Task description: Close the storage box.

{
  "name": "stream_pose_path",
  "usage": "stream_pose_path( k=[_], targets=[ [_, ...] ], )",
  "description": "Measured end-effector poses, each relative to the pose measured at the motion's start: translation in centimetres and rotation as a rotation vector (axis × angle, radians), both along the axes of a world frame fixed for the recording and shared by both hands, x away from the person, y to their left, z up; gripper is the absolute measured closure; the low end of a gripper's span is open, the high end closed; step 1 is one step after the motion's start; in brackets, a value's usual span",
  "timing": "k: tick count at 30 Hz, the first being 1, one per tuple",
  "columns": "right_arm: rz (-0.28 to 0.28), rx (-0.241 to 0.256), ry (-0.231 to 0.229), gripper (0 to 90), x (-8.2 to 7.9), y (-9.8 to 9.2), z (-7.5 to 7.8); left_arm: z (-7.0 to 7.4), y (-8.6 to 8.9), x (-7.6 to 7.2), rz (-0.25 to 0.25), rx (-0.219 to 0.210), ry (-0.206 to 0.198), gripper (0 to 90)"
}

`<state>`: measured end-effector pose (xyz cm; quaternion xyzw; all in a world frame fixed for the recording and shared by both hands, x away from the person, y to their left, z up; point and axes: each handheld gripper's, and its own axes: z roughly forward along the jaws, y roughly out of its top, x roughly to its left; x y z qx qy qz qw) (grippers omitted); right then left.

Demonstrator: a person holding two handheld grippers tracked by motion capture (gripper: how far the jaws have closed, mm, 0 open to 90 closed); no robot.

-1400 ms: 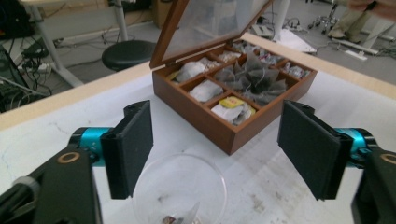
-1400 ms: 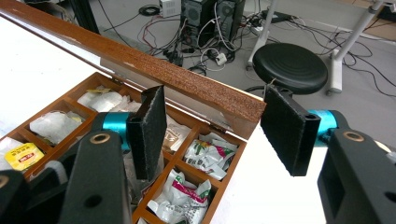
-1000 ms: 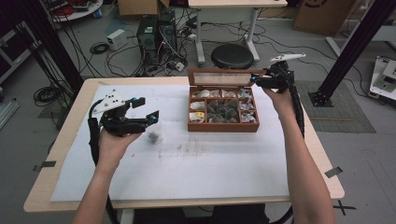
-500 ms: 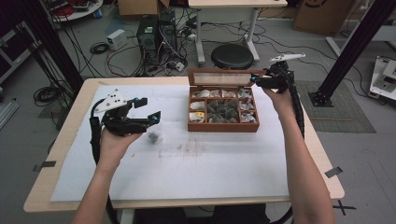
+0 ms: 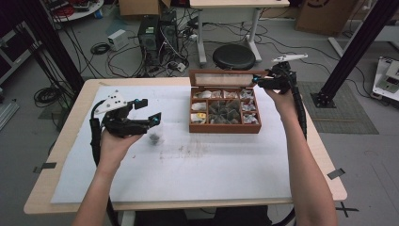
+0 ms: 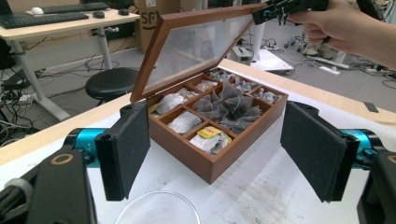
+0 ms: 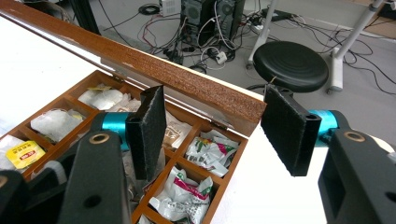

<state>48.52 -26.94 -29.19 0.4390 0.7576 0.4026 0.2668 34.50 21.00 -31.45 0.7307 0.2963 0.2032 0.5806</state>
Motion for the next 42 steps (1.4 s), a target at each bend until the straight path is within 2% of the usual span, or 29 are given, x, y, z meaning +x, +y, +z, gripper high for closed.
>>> stream_pose_path(
  k=[25, 42],
  targets=[
    [0.011, 0.01, 0.005, 40.7, -1.2, -0.2, -1.0, -0.1, 0.8, -0.6, 0.007, -0.012, 0.002, 24.2],
    [-0.01, -0.036, 0.044, 40.3, -2.3, 0.3, -1.1, -0.1, 0.8, -0.7, 0.008, -0.015, -0.001, 24.2]
  ],
)
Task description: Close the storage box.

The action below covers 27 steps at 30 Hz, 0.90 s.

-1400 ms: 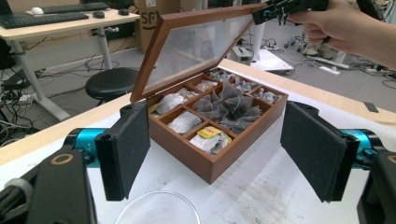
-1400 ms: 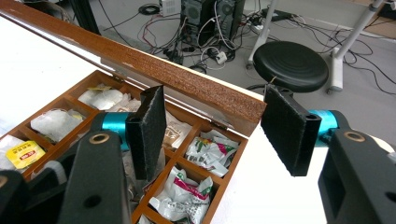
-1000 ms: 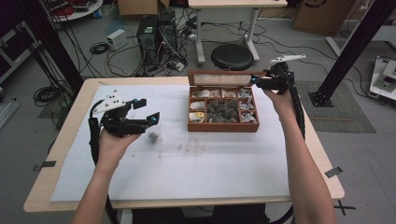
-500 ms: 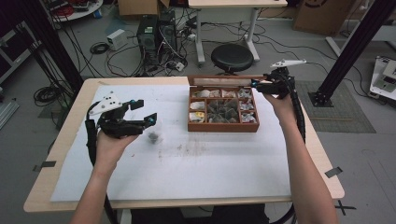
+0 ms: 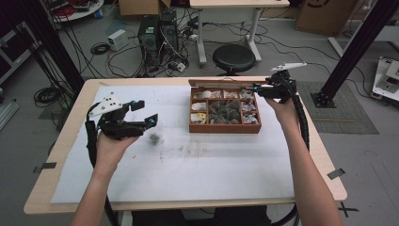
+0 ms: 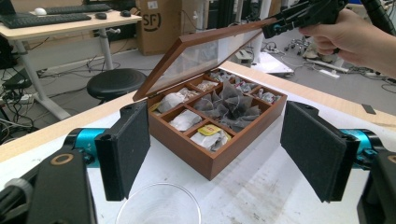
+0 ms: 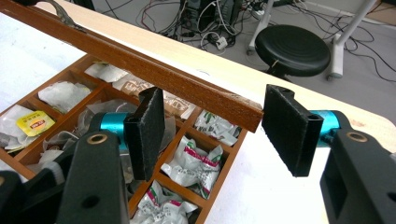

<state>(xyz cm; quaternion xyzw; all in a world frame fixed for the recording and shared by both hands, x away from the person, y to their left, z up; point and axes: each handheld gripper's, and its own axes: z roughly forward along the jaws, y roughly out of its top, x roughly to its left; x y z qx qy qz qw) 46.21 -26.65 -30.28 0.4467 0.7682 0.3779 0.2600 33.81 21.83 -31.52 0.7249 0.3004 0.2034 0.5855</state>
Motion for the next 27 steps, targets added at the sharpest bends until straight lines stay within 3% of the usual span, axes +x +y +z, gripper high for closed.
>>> stream_pose_path(
  k=[4, 5, 10, 16, 27],
  targets=[
    [-0.014, 0.007, 0.005, 39.9, -0.4, 0.1, -0.3, 0.0, 0.0, 0.0, -0.001, -0.002, 0.0, 24.2],
    [-0.021, 0.005, -0.015, 39.9, -0.7, 0.2, -0.6, 0.0, 0.0, 0.0, -0.001, -0.001, -0.001, 24.2],
    [-0.026, 0.02, 0.013, 39.0, -1.2, 0.0, -2.5, 0.0, -0.1, 0.0, -0.004, 0.0, -0.003, 24.2],
    [-0.04, 0.04, -0.002, 38.6, -2.4, 0.1, -4.2, -0.1, -0.2, 0.1, -0.01, 0.006, -0.001, 24.2],
    [-0.063, 0.052, 0.015, 38.2, -4.0, 0.2, -7.2, -0.2, -0.6, 0.1, -0.017, 0.012, 0.001, 24.2]
  ],
)
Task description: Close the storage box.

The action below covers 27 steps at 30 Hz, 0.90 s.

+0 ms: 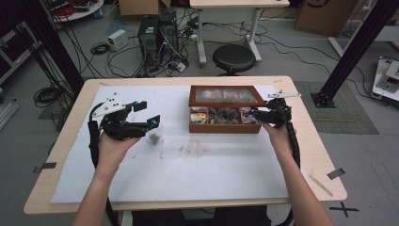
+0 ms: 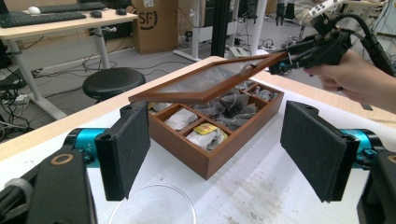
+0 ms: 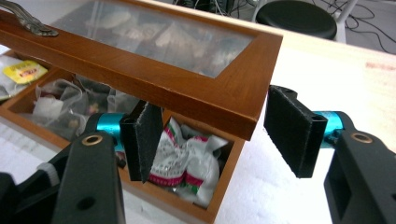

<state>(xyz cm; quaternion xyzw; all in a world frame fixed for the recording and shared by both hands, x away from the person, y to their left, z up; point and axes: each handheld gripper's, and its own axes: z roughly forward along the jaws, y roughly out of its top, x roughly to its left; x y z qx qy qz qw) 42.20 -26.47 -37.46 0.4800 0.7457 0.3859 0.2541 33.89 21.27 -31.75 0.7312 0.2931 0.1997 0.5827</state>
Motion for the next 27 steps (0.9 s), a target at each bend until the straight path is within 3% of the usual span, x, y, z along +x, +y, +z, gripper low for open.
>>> stream_pose_path(
  k=[11, 27],
  targets=[
    [0.001, 0.011, 0.03, 38.7, -0.9, 0.1, -2.5, -0.3, -0.1, 0.1, 0.003, 0.002, 0.006, 24.2],
    [0.013, -0.012, 0.059, 39.0, -1.7, 0.4, -3.7, -0.2, -0.1, 0.1, -0.001, 0.001, 0.005, 24.2]
  ],
)
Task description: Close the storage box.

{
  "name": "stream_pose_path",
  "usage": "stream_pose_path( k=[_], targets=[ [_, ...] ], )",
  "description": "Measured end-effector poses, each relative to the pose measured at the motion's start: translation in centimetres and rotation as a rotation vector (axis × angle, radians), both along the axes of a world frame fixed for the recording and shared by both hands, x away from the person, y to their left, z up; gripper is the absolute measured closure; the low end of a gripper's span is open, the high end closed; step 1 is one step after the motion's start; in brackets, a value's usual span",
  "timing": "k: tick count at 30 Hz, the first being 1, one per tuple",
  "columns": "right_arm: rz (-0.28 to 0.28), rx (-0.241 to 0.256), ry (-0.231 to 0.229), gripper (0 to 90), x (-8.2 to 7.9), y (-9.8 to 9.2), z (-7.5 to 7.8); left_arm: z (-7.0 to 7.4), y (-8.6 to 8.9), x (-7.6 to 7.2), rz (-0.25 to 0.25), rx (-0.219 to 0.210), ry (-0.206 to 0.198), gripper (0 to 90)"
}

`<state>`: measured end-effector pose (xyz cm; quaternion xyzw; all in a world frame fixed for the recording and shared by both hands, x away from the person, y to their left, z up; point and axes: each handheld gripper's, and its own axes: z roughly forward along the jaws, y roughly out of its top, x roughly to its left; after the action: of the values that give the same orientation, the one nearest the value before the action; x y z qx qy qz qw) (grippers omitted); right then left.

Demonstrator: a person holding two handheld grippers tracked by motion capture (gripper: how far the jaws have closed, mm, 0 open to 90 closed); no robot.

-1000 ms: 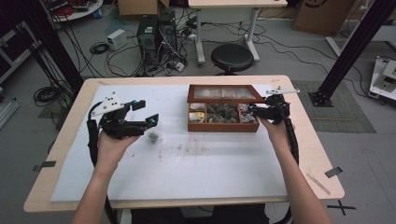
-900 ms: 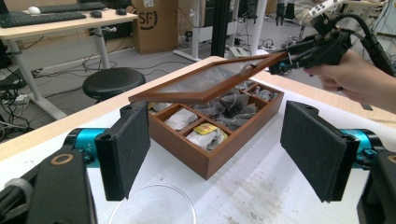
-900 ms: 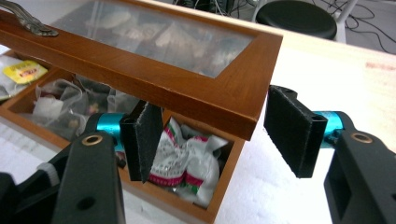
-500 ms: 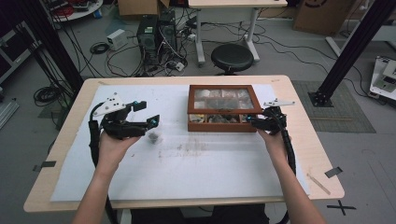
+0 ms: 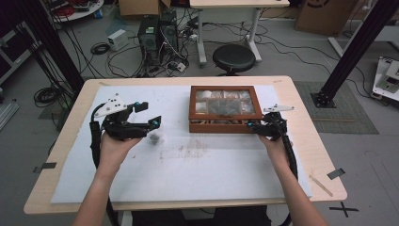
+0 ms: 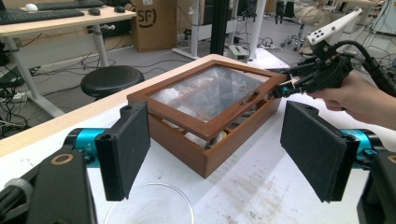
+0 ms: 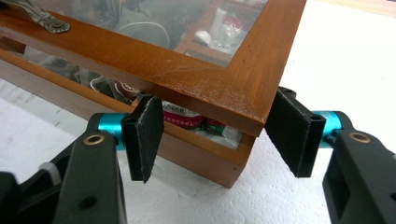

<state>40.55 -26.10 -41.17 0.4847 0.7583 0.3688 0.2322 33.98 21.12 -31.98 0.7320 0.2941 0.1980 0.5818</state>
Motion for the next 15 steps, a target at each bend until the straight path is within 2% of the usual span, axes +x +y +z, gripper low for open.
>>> stream_pose_path(
  k=[4, 7, 15],
  targets=[
    [0.003, 0.005, -0.003, 39.1, -0.2, -0.1, -0.1, 0.1, 0.1, -0.1, 0.0, -0.001, 0.001, 24.1],
    [0.005, -0.017, 0.013, 38.6, -0.5, 0.0, -0.4, 0.1, 0.1, -0.1, 0.001, -0.003, -0.003, 24.2],
    [0.006, -0.026, 0.033, 38.7, -0.9, -0.3, -1.0, 0.3, 0.0, -0.1, -0.004, -0.005, -0.007, 24.2]
  ],
)
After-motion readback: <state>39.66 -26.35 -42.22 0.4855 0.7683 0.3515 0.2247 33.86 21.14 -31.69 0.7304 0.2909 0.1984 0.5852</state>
